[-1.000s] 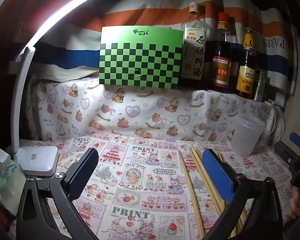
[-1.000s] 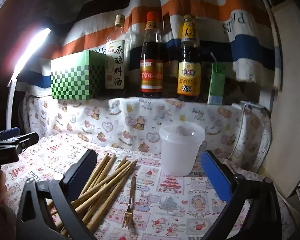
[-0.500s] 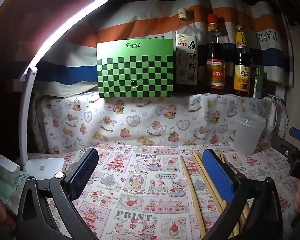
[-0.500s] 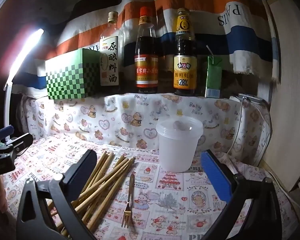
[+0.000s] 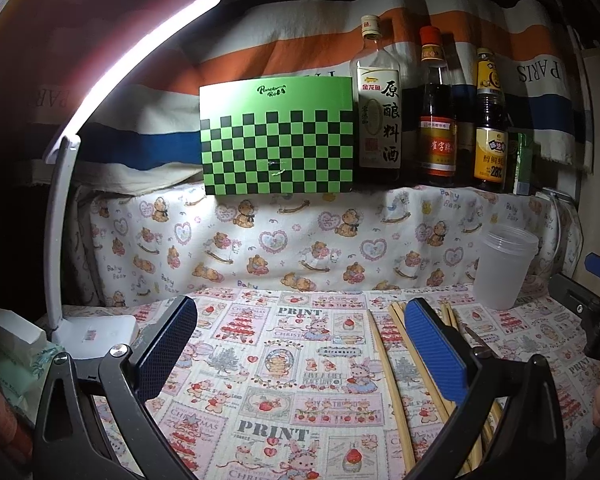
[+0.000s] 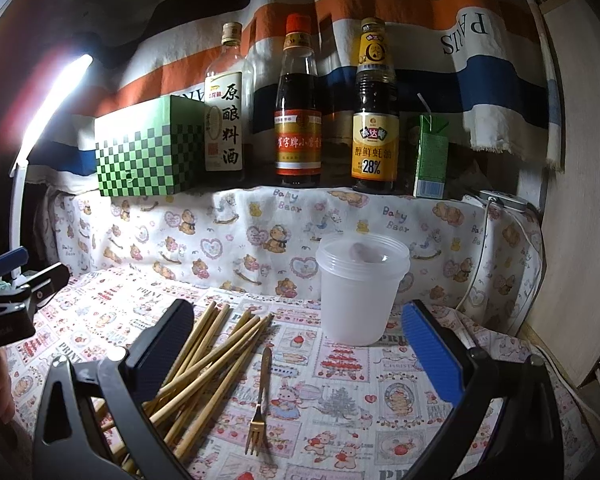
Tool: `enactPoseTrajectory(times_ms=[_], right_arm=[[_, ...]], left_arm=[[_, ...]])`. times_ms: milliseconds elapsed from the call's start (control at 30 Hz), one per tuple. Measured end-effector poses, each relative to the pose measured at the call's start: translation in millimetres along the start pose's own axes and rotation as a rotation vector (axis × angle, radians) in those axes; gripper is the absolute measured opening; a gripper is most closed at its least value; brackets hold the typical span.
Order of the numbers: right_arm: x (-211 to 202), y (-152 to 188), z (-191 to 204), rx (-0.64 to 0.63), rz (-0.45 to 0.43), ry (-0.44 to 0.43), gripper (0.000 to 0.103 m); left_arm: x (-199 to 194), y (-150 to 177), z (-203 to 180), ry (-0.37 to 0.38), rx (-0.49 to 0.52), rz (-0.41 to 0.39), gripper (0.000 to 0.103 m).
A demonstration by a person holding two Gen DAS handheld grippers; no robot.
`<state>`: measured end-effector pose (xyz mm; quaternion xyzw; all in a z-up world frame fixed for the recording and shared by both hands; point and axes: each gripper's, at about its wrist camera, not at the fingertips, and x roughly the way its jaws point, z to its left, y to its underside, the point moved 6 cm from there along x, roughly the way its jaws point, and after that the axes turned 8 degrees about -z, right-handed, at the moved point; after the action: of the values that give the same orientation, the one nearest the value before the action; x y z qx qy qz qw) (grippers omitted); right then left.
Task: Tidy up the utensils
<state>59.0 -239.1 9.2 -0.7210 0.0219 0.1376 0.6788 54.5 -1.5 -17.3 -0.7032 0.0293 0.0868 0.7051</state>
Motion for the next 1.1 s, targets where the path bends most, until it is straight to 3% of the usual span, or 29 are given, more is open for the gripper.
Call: enactPoseTrajectory(times_ms=[1100], right_arm=[[-2.5, -2.1, 4.1, -0.033, -0.009, -0.001, 0.103]], left_arm=[[3.1, 1.5, 0.7, -0.001, 0.005, 0.006, 0.103]])
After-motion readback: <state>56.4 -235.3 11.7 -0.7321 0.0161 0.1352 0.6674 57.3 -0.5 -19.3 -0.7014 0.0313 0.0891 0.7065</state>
